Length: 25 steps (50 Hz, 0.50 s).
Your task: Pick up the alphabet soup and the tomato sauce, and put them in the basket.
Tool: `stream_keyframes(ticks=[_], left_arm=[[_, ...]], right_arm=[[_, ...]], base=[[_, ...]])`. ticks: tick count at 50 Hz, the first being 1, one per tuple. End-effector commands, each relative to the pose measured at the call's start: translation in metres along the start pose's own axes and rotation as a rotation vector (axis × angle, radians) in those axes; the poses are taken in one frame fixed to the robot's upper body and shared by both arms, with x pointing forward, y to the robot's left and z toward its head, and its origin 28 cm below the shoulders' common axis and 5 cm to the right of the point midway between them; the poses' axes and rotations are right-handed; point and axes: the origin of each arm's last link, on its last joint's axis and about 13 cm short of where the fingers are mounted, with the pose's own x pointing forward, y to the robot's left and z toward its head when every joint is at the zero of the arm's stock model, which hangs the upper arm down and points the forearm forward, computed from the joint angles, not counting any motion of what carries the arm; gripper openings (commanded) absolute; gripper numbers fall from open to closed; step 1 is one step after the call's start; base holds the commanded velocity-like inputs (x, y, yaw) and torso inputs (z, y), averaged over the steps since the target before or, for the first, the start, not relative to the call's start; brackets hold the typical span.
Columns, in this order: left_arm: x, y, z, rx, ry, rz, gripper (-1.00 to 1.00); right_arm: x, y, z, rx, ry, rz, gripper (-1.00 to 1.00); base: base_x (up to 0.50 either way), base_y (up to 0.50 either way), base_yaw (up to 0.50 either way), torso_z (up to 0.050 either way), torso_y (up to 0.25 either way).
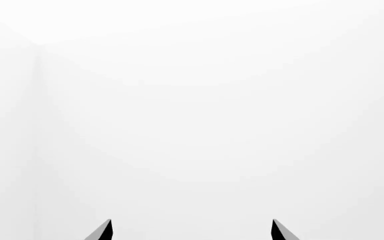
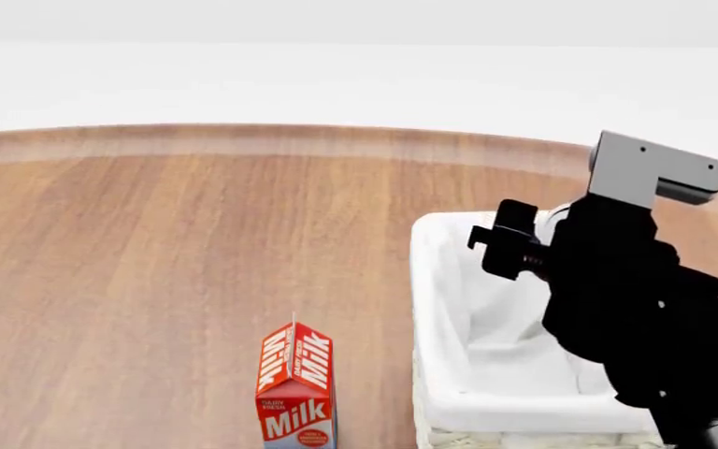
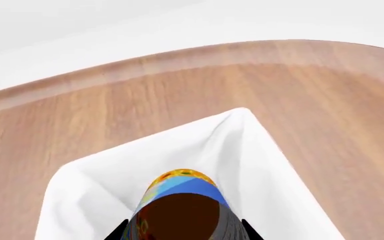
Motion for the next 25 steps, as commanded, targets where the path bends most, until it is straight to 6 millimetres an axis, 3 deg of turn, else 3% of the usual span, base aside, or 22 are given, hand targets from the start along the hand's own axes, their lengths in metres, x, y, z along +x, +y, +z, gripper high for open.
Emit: stream_keyframes(ticks=[1,25], left_arm=[[-0.0003,-0.0001,-0.0006,-0.001,0.001,0.0,1.0],[-0.0013,-0.0007,-0.0025,-0.001,0.005,-0.001,1.0]], right_arm=[[0.0043,-0.0062,0.0051,-0.04,0.032,-0.016,-1.0],[0.0095,-0.0094,-0.0018,-0.107,0.143,-0.042,-1.0]], base=[[0.0,0.0,0.0,0.0,0.0],[0.0,0.0,0.0,0.0,0.0]])
